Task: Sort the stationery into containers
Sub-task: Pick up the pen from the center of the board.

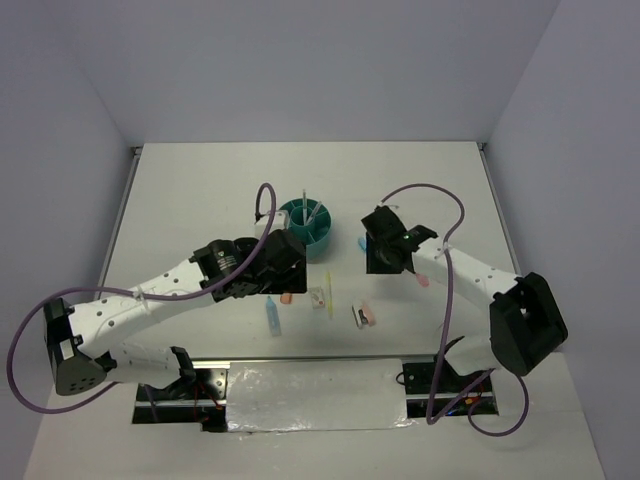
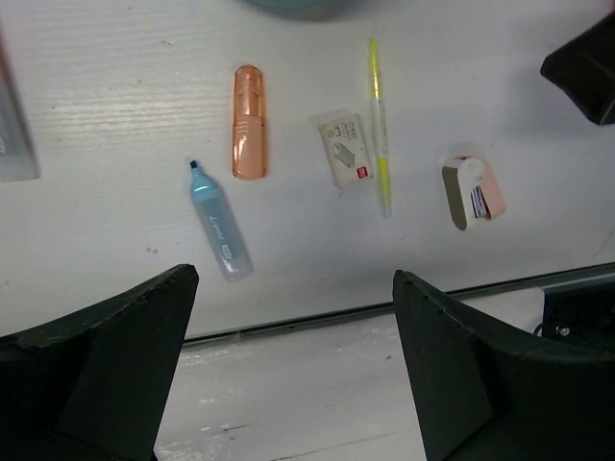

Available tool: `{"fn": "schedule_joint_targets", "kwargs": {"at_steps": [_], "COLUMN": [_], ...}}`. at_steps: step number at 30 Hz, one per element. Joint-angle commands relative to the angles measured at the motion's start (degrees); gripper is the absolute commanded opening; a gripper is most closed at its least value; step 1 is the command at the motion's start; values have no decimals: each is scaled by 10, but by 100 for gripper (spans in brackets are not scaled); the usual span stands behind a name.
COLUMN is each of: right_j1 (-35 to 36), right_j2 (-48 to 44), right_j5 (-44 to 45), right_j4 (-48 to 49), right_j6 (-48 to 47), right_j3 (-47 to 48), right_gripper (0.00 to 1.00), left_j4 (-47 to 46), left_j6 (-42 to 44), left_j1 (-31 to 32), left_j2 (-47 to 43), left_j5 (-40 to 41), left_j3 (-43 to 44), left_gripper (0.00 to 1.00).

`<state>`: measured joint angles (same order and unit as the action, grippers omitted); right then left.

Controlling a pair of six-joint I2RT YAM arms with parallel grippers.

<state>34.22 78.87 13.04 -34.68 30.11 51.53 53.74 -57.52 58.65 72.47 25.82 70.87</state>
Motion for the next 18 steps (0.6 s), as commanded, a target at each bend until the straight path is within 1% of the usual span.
{"fn": "schedule_joint_targets", "kwargs": {"at_steps": [1,3,10,18], "right_j1": [-33,-54,-88,-101], "right_j2": [23,39,100,128], "right_j5": [-17,-28,-44,-51], "right_j4": [-11,-17,-24,-7], "right_j6": [-52,-59,-90,-100], "right_j3": [2,9,36,35], "right_gripper": [45,45,45,45], "left_j4": [-34,-43,-39,-49], "left_j6": [31,38,56,58], "left_j1": [-1,0,0,0], "left_j2": [11,10,14,-8], "left_j5": [-44,-53,-62,-70], "left_j3": [16,12,18,1], "left_gripper": [95,94,93,92]}}
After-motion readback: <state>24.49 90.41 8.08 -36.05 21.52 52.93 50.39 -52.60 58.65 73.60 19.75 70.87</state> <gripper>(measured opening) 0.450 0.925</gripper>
